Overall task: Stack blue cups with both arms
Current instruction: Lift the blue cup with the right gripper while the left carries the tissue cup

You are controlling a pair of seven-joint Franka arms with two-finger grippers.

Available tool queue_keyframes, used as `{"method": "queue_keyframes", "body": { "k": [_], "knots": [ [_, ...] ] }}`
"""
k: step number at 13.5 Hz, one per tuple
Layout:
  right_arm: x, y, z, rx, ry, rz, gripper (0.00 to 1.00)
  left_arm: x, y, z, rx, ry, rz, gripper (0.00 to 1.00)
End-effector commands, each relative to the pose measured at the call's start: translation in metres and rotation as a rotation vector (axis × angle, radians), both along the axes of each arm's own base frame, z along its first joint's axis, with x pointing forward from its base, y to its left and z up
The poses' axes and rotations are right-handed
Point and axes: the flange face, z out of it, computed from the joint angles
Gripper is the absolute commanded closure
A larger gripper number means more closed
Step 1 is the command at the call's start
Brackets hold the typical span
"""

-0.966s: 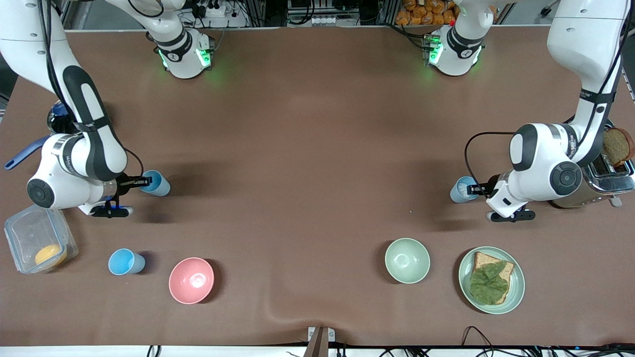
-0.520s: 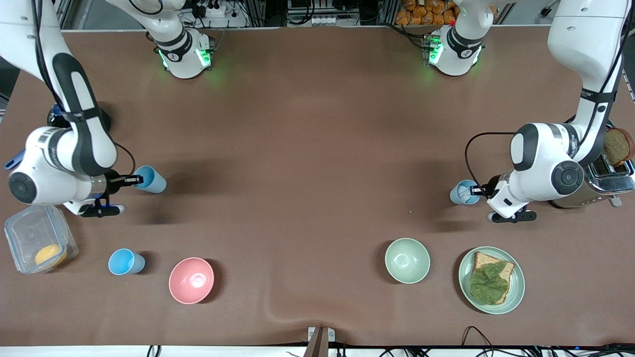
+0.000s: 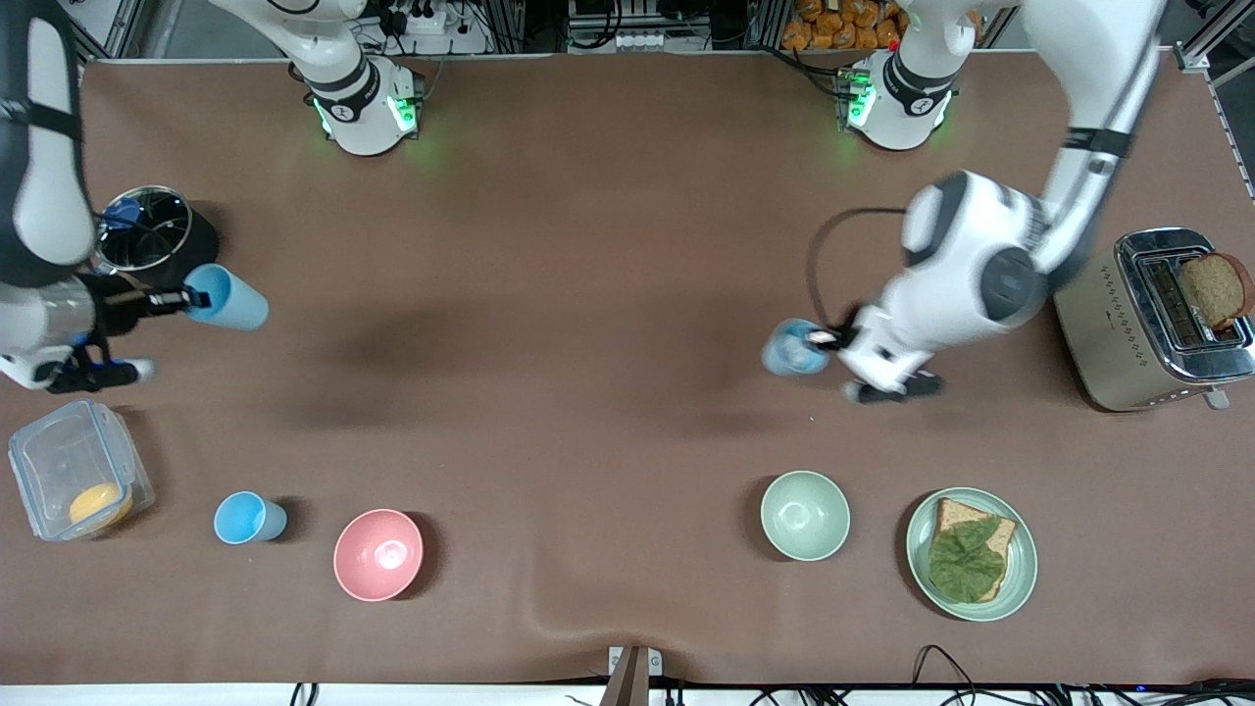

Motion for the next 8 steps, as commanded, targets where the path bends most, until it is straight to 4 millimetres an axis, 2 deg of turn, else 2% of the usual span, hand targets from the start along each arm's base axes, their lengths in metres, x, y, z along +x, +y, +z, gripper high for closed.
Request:
{"method": "queue_keyframes", "body": {
  "k": [1,2,5,8],
  "knots": [
    [-0.001,-0.001,0.001,0.031,0.005,0.007,1.0,-0.025,-0.085,-0.001,0.066,-0.018,0.042,1.0],
    [0.0,0.004,0.001,0.035,0.006,0.014,1.0,-0.034,-0.114,-0.006,0.096,-0.047,0.07,1.0],
    [0.001,0.023,0.0,0.038,0.011,0.041,1.0,-0.071,-0.19,-0.043,0.115,-0.086,0.159,1.0],
    [0.002,0.038,-0.002,0.067,0.021,0.038,1.0,-0.097,-0.237,-0.07,0.094,-0.083,0.197,1.0]
  ]
}}
